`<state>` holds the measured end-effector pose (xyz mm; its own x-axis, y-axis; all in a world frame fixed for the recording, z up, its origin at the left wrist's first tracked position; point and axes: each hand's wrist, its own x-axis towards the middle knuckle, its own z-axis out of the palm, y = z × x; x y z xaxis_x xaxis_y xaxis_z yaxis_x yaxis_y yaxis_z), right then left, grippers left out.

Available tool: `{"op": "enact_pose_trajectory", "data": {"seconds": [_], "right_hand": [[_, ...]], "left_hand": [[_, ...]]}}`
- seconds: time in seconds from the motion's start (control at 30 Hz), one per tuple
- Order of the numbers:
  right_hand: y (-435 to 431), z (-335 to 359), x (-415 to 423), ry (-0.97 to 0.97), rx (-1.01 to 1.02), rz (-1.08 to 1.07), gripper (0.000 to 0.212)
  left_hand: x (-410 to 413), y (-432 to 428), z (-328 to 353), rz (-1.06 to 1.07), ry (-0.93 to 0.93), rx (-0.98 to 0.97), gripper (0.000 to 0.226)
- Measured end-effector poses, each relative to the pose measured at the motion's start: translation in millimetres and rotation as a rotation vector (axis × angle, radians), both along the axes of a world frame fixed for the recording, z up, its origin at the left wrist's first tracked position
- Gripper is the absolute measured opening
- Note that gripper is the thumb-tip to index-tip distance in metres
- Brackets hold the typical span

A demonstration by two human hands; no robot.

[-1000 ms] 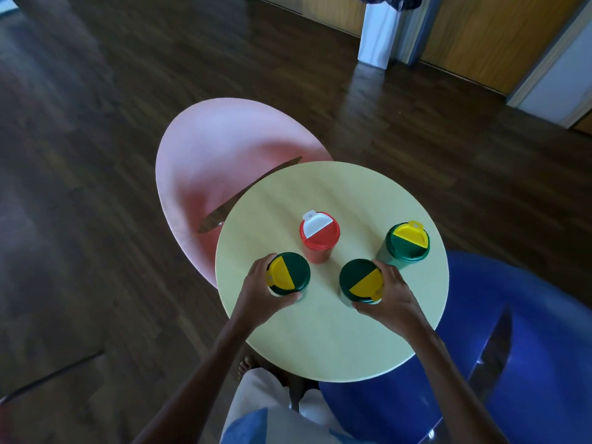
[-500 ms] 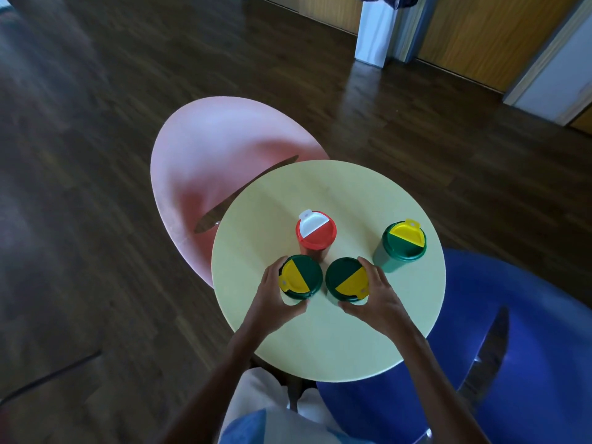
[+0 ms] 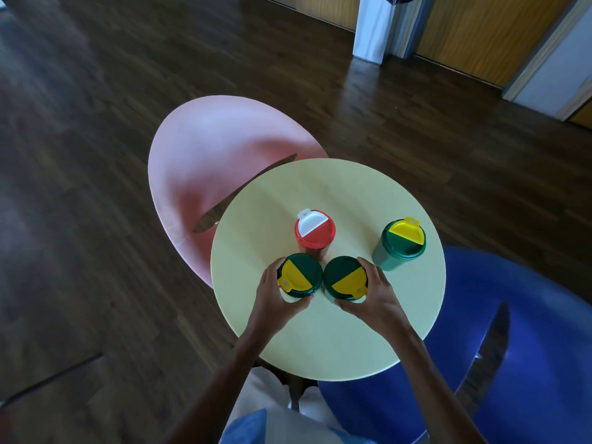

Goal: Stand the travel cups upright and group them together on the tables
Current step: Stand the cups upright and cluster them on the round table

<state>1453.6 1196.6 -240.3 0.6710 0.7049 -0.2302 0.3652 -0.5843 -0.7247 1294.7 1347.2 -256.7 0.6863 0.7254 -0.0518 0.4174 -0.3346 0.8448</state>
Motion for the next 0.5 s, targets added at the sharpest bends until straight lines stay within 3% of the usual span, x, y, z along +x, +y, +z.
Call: {"op": "enact_pose_trajectory", "data": {"seconds": [0.5], "right_hand": [[-1.1,2.3,2.3,0.045,-0.047,0.042,0.099]], "left_hand": [[-0.8,-0.3,-2.4,-0.014,0.034,0.026,0.088]]}}
